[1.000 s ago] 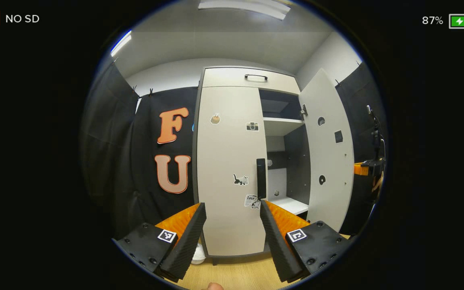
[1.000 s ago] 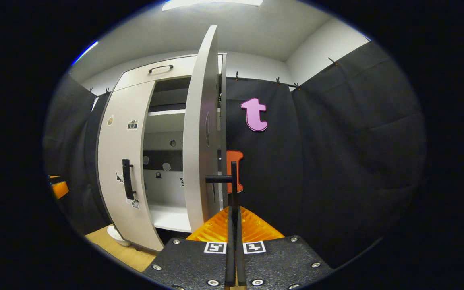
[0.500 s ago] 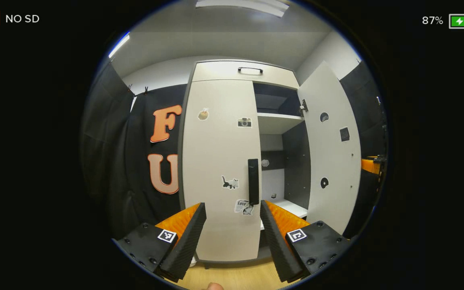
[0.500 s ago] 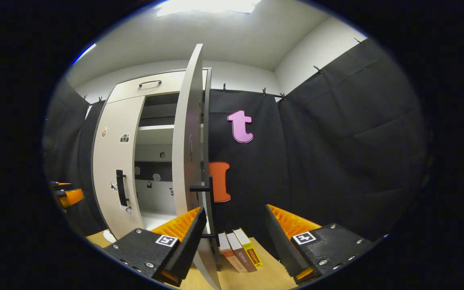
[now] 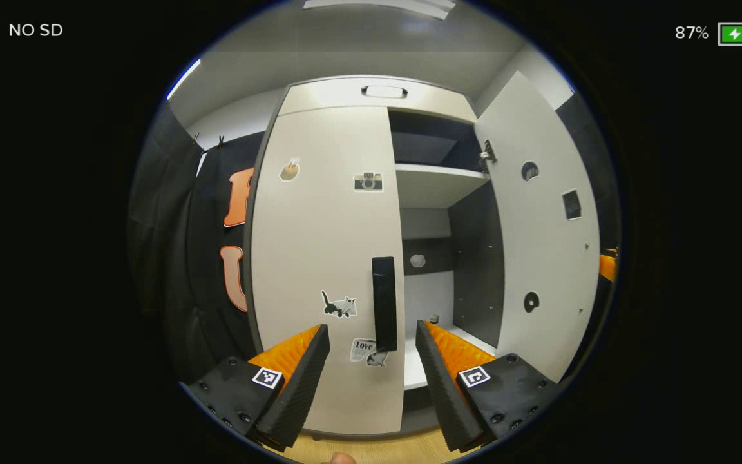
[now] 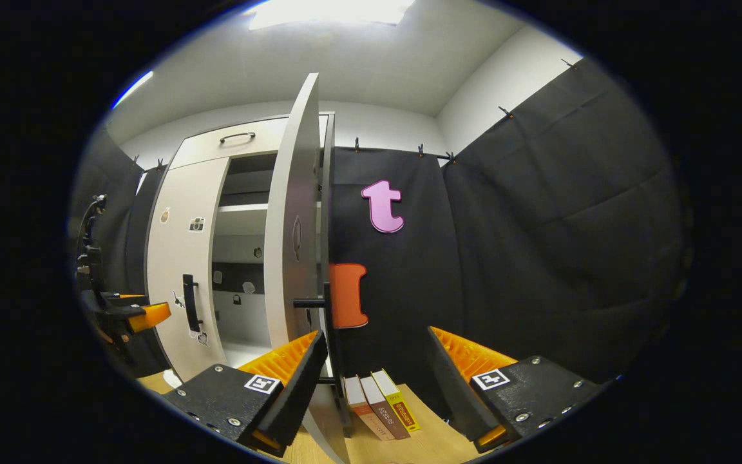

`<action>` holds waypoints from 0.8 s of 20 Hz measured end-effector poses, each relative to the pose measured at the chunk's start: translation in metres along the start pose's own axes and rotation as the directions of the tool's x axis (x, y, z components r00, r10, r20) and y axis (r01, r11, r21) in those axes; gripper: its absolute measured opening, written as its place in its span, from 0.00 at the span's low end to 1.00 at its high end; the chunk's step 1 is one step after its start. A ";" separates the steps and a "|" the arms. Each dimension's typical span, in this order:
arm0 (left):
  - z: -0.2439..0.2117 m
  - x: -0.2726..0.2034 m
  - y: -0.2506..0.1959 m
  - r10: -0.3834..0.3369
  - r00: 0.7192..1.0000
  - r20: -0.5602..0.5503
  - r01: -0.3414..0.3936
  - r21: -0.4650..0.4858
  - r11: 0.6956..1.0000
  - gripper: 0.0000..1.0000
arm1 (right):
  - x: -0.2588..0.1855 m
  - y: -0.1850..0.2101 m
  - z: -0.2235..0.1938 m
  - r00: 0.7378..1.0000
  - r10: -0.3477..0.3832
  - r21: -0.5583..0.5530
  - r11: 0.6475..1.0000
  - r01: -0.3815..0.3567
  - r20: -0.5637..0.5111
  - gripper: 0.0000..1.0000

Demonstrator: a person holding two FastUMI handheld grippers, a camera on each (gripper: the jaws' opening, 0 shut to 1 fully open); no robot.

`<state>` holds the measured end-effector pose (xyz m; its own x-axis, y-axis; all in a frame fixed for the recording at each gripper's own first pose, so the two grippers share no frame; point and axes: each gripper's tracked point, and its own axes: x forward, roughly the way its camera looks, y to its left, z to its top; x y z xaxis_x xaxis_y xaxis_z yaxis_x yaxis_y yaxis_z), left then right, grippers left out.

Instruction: Open the right door of the double-door shoe cabinet with the right hand, and open the left door with the left hand.

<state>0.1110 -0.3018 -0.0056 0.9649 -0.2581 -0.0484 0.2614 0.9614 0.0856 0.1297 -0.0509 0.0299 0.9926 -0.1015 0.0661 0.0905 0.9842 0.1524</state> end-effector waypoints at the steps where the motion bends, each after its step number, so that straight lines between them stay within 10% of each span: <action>1: 0.001 0.009 -0.002 0.000 1.000 -0.002 0.000 -0.003 1.000 0.81 | 0.000 -0.002 0.000 1.000 -0.003 -0.002 1.000 0.003 0.007 0.93; 16: -0.011 0.085 -0.004 0.029 0.999 -0.029 -0.028 0.025 0.999 0.71 | 0.015 -0.008 -0.011 1.000 -0.006 0.013 1.000 0.005 0.018 0.93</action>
<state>0.1920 -0.3265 -0.0205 0.9709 -0.2275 -0.0748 0.2349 0.9656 0.1118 0.1450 -0.0591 0.0183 0.9905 -0.1096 0.0828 0.0948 0.9817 0.1654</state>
